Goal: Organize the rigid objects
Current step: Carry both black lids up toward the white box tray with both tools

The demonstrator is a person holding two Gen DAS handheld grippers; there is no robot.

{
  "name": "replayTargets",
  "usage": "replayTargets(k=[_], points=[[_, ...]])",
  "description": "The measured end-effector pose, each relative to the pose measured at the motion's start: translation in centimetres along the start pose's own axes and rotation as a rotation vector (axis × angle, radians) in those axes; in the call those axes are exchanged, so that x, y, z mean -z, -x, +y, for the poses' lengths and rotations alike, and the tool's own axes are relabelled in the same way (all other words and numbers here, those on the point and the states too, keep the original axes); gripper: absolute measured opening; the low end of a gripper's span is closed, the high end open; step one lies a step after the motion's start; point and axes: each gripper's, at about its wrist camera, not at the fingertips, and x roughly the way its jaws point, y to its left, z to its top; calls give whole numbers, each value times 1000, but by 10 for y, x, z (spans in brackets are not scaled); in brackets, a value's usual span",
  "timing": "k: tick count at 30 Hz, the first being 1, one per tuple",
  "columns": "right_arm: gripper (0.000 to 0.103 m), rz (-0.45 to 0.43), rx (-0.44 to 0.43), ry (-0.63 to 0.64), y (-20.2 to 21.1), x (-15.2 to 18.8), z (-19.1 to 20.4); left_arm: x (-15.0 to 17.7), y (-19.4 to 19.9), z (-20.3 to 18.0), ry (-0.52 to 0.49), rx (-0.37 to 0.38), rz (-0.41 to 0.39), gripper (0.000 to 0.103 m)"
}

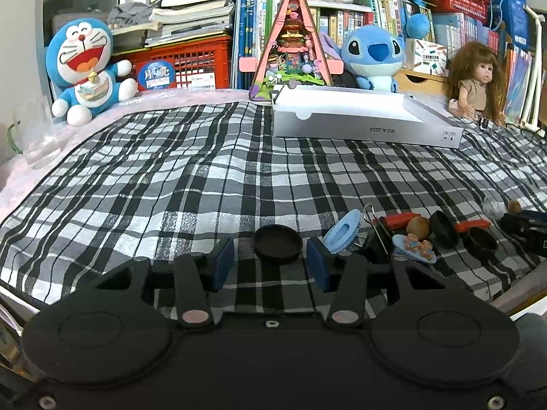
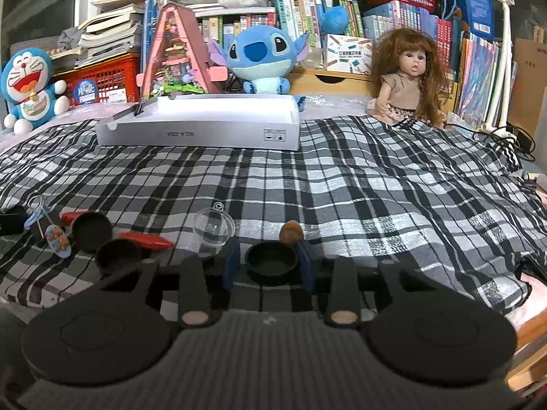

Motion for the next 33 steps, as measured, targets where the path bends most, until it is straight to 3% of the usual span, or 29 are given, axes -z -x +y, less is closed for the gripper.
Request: replayTargets(k=[11,15,18,22,24,33], points=[[54,-8,-5,15,1,2,4,1,-3,-6,2,-10,-20,45],[56,-21,7,23,1,4,6,-1,-2,-7,7,-12,-30,30],[62,-41,36,27,3,6,7,-2,-3,-6,13,-5,-26,30],[62,-49,39,17,6,10,5,-3,-3,-5,21,-3,-26,30],[38,-47,31,9,8,9,5,-5,-2,-5,27,4,-26,30],[37,-46,-14,-26,13,-5,0,-30,2,-5,34,49,-29,30]])
